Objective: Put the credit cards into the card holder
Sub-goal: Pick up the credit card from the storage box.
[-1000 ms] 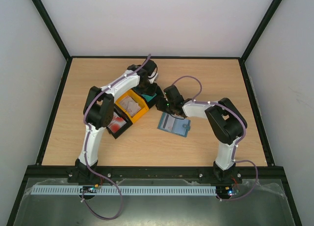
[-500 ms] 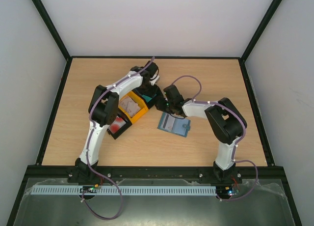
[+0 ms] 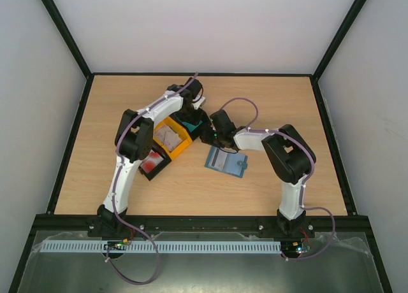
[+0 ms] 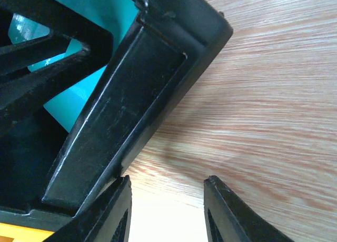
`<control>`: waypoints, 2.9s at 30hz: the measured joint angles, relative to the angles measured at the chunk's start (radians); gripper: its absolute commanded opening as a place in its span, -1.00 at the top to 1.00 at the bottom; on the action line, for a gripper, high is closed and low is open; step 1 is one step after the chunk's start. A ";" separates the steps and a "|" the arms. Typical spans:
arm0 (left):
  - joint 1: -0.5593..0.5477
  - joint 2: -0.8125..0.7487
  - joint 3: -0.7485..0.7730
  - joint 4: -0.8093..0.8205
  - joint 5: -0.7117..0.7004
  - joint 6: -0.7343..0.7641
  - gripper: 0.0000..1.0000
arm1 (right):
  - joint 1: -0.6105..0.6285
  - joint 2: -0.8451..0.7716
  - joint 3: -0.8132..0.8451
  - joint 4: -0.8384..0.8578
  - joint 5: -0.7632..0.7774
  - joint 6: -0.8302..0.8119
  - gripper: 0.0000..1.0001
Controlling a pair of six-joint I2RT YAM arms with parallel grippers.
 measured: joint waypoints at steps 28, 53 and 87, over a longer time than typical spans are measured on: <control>0.003 -0.117 -0.098 0.016 0.159 -0.019 0.60 | 0.000 0.051 0.084 -0.044 0.015 0.002 0.24; -0.003 -0.141 -0.107 -0.007 0.182 -0.064 -0.16 | -0.010 -0.046 -0.030 -0.013 0.029 0.005 0.19; -0.082 -0.072 -0.051 -0.063 0.024 -0.032 0.09 | -0.036 -0.085 -0.112 0.013 0.035 0.005 0.19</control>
